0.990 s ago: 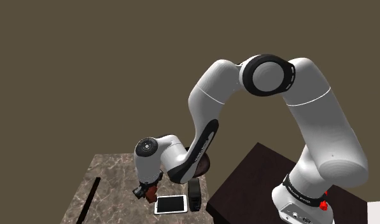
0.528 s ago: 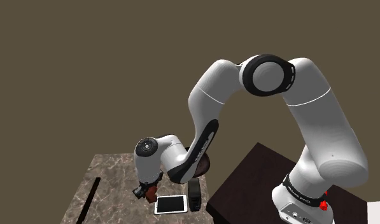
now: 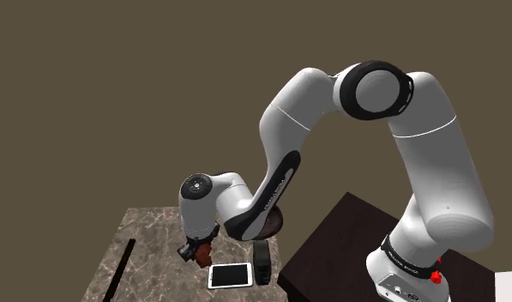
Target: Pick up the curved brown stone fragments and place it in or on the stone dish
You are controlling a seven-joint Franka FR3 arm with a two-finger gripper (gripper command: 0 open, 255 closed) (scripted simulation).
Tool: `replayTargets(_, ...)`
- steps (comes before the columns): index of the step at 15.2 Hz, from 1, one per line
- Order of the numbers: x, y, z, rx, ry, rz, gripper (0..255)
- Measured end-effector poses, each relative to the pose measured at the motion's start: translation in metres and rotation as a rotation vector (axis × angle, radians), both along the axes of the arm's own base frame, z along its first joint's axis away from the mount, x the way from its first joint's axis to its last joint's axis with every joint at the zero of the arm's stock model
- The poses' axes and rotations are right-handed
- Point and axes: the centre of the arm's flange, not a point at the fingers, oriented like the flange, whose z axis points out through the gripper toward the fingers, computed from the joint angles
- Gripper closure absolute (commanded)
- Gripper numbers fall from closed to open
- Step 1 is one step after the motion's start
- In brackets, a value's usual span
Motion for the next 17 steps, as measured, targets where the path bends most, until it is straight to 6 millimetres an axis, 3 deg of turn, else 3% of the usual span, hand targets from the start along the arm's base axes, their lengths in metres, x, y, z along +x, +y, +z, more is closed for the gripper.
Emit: replayTargets(17, 0.000, 0.001, 0.091, 0.000, 0.000, 0.000, 255)
